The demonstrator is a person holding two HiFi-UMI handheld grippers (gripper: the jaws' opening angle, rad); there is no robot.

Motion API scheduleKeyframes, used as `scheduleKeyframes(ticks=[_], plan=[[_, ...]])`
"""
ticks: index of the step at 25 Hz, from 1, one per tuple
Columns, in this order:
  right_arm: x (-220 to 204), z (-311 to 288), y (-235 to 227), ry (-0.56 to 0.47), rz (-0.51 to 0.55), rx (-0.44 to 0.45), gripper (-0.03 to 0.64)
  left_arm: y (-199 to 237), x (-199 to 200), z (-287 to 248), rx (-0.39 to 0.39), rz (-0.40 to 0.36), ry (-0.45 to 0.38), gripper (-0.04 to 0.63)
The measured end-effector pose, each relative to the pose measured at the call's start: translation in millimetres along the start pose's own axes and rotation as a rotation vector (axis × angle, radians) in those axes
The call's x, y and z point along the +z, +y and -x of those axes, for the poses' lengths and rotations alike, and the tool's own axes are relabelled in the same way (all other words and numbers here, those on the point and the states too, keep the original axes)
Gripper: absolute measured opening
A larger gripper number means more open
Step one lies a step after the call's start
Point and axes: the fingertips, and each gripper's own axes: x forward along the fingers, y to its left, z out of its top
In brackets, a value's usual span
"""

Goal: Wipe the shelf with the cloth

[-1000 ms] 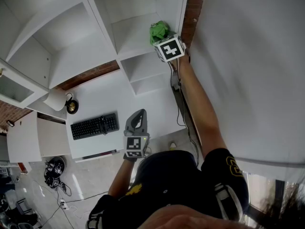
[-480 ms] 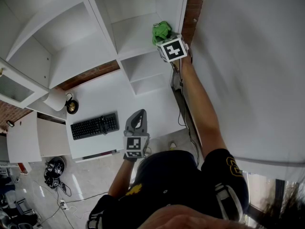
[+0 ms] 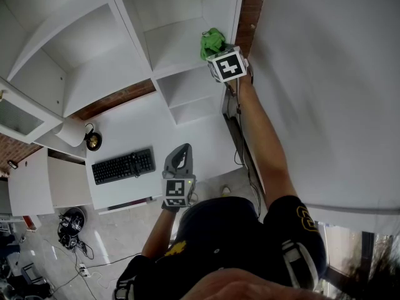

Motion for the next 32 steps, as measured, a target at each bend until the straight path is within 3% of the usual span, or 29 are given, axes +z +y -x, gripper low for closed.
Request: scheduleKeyframes(ticks=[8, 14, 22, 32], plan=[[-6, 13, 3, -0.017, 0.033, -0.026, 0.083, -4, 1, 1, -0.011, 0.001, -0.004, 0.018], [-23, 31, 8, -0.103, 0.026, -0.019, 0.083, -6, -1, 2, -0.013, 0.011, 0.000, 0.018], [-56, 75, 41, -0.307, -0.095, 0.143, 0.083, 10, -1, -1, 0.028, 0.011, -0.008, 0.018], [-98, 99, 110, -0.281, -0.058, 0.213, 0.083, 53, 8, 23, 0.166, 0.010, -0.041, 0.018]])
